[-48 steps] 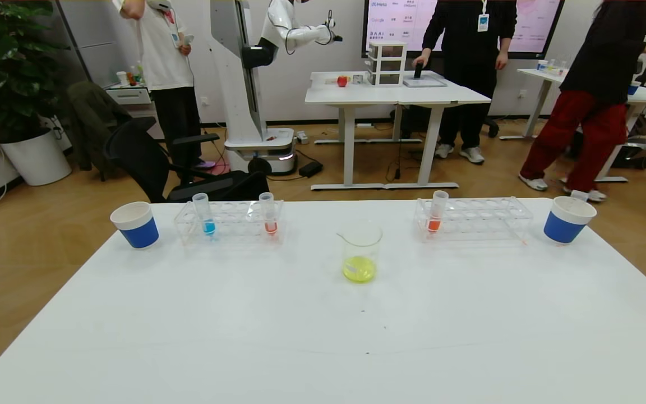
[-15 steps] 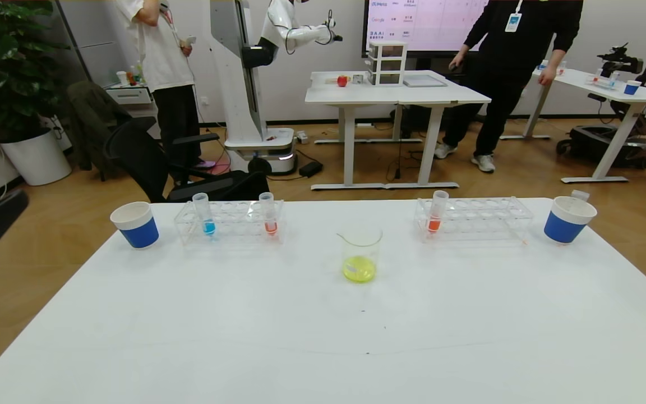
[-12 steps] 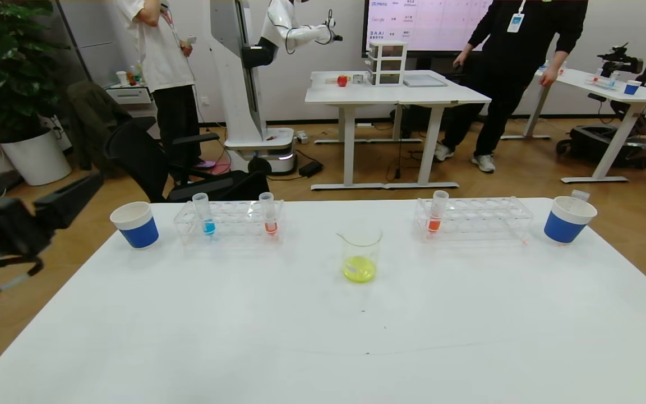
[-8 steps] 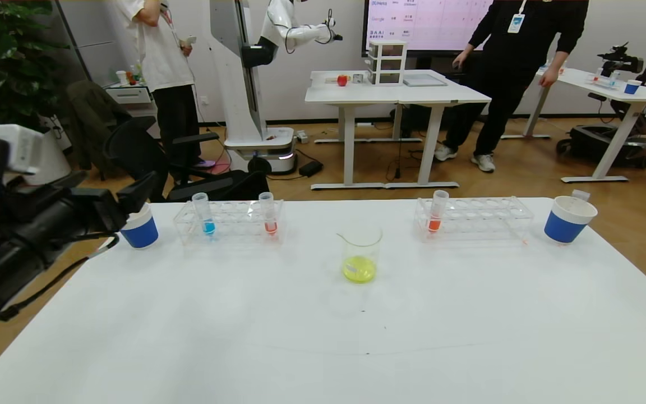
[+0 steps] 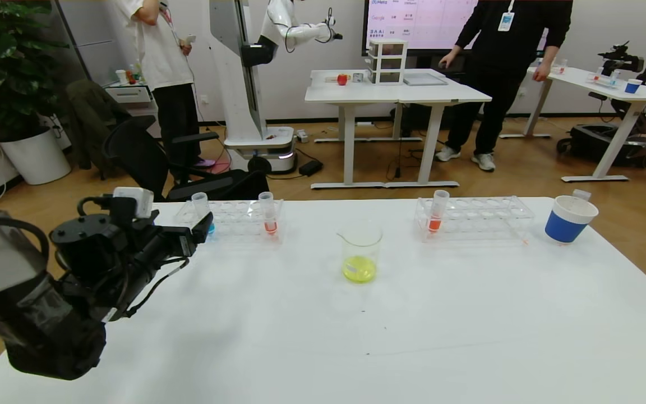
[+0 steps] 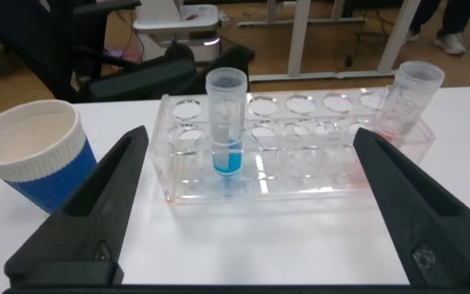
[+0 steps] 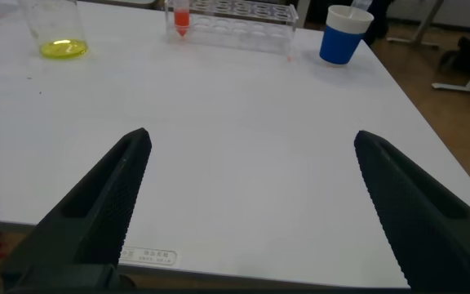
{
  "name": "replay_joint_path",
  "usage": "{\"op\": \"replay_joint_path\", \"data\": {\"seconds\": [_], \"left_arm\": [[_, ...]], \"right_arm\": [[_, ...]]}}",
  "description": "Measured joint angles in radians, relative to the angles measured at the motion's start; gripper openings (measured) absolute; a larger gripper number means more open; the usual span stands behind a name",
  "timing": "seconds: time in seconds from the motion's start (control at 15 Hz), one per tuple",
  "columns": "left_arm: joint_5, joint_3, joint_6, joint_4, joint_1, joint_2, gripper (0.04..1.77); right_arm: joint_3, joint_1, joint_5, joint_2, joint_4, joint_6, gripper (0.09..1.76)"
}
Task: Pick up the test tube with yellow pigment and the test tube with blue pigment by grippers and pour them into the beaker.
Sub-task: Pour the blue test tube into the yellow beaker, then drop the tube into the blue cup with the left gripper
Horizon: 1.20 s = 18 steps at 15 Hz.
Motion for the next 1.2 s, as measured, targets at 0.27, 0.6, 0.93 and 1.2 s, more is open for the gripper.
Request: {"op": "replay_joint_path", "data": {"seconds": [0.27, 0.6, 0.93, 1.2], "left_arm": [[0.046, -0.054, -0.003, -0.002, -0.011, 0.080, 1.75], [0.077, -0.211, -0.010, 0.001, -0.006, 0.158, 1.75], [0.104, -0.387, -0.009, 0.008, -0.001, 0.292, 1.75], [0.111, -0.441, -0.009, 0.008, 0.000, 0.346, 1.75]], "right_arm": [[0.000, 0.000, 0.000, 0.000, 0.000, 0.000, 1.74], [0.000, 0.000, 0.000, 0.000, 0.000, 0.000, 1.74], [0.000, 0.000, 0.000, 0.000, 0.000, 0.000, 1.74], [0.000, 0.000, 0.000, 0.000, 0.000, 0.000, 1.74]]}}
